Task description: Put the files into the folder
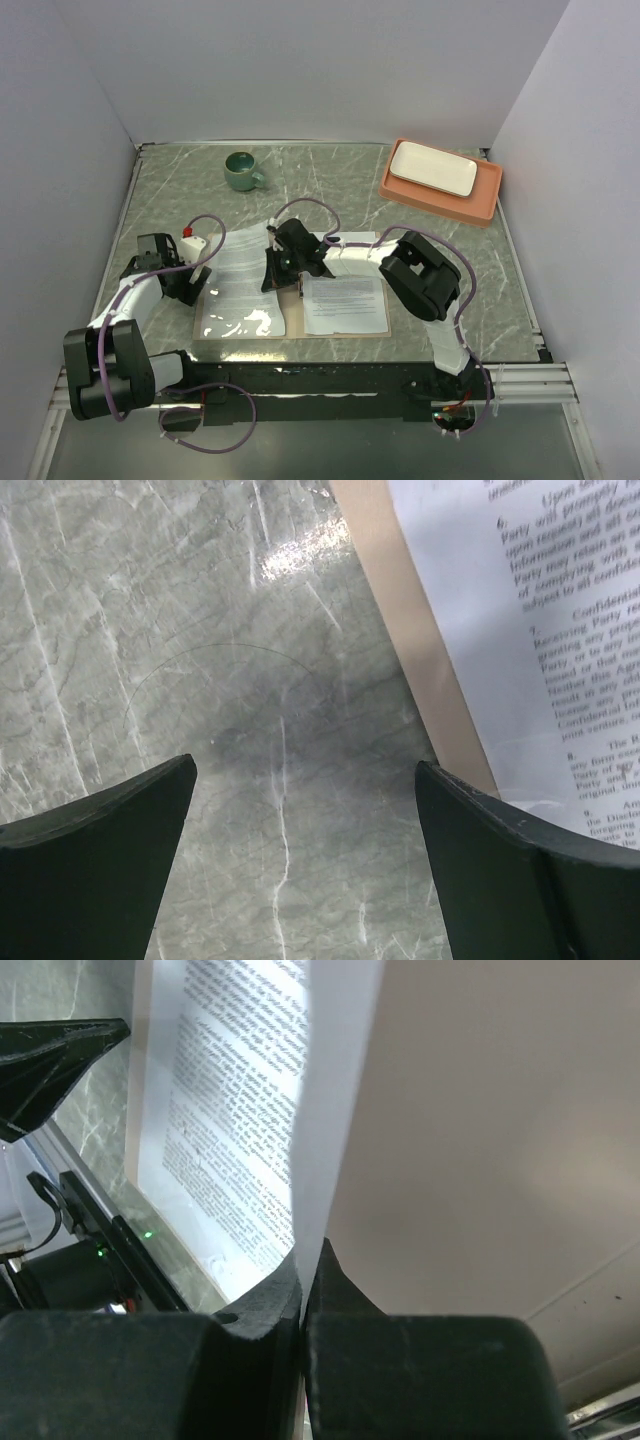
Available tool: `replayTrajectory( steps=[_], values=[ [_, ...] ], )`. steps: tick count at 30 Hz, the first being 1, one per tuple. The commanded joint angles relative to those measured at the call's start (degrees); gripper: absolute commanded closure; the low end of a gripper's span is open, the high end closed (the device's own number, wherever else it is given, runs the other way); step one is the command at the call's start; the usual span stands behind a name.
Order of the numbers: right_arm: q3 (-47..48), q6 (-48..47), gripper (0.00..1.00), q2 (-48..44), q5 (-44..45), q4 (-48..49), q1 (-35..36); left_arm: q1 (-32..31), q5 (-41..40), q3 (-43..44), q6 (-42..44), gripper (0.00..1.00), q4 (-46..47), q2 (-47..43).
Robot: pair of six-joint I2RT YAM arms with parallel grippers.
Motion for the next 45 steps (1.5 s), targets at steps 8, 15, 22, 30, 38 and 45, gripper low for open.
replayTrajectory(
  steps=[8, 15, 22, 30, 38, 45],
  values=[
    [-0.28, 4.05, 1.00, -0.55, 4.13, 1.28, 1.63, 0.24, 1.08, -0.15, 3.23, 0.01, -1.93, 1.12],
    [-2.91, 9.32, 1.00, -2.22, 8.96, 2.84, 1.62, 0.24, 0.73, -1.91, 5.42, 0.01, -2.02, 0.24],
    [-3.80, 13.99, 1.00, -1.35, 9.32, 3.92, 2.24, 0.24, 1.52, -0.59, 4.63, 0.01, -3.16, 0.68],
    [-0.54, 12.76, 1.00, -0.20, 8.71, 1.89, 3.12, 0.24, 1.61, -0.59, 4.20, 0.02, -2.98, 0.86],
    [3.59, 11.27, 1.00, 0.68, 9.06, -3.38, 1.45, 0.24, 1.78, -0.50, 4.37, 0.02, -3.33, 0.77],
    [4.73, 11.70, 1.00, 1.82, 9.23, -4.17, 0.92, 0.24, 2.22, -0.07, 4.37, 0.02, -3.68, 0.51]
  ],
)
